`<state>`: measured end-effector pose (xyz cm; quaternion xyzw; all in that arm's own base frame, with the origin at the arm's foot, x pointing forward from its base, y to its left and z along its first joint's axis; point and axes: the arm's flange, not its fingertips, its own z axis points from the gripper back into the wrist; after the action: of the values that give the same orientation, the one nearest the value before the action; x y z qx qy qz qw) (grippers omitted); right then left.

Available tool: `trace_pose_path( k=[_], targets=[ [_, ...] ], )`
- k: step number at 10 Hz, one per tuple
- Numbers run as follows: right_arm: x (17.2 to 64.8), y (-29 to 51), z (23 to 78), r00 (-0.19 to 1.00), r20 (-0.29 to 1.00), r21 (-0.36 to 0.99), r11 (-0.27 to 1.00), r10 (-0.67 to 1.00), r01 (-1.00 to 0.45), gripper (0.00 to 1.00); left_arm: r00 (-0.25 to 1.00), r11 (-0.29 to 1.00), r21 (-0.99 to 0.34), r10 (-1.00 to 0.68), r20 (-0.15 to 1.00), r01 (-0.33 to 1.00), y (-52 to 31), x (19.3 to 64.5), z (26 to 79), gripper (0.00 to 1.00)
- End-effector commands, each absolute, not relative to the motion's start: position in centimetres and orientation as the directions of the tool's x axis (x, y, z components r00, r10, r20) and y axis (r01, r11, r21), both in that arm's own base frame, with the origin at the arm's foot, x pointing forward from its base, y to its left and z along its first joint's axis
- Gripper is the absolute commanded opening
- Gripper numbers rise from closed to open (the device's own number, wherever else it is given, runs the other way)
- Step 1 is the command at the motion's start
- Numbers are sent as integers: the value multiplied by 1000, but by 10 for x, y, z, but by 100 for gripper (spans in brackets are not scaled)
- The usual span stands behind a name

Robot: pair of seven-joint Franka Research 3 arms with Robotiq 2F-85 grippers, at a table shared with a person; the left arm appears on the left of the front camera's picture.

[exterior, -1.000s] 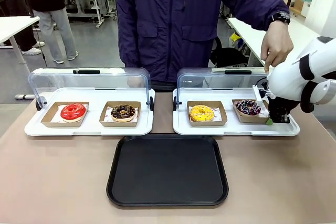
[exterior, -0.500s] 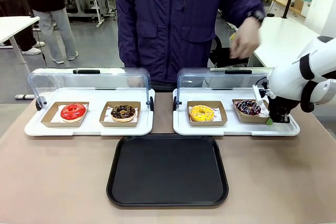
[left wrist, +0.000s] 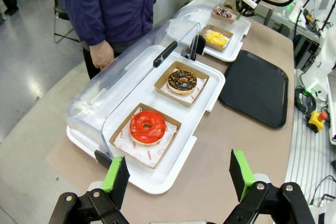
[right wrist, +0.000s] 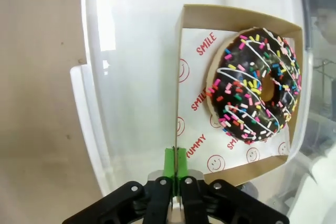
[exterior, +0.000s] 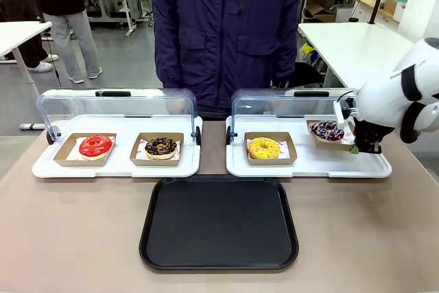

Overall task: Move the fourth donut from the left to the tray.
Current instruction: Pick up the Paper togo box containing the Donut indicated by the person and place it on the Handle tray.

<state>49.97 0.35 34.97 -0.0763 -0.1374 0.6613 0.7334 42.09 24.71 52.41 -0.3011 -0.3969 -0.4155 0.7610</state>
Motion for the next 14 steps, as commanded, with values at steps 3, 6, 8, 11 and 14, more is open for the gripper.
trace_pose_path(
  k=[3, 6, 8, 11, 14],
  targets=[
    [451, 40, 399, 115, 86, -327, 137, 990, -935, 2, 336, 470, -128, -391, 857, 873, 247, 419, 526, 100],
    [416, 89, 423, 142, 87, -319, 163, 986, -934, 2, 336, 470, -128, -391, 857, 873, 247, 419, 526, 100],
    [389, 131, 426, 162, 75, -316, 178, 984, -932, 2, 336, 470, -128, -391, 857, 873, 247, 419, 526, 100],
    [345, 190, 420, 156, 87, -329, 176, 984, -928, 2, 336, 470, -128, -391, 857, 873, 247, 419, 526, 100],
    [311, 238, 405, 105, 89, -321, 128, 990, -938, 2, 336, 470, -128, -391, 857, 873, 247, 419, 526, 100]
  ],
)
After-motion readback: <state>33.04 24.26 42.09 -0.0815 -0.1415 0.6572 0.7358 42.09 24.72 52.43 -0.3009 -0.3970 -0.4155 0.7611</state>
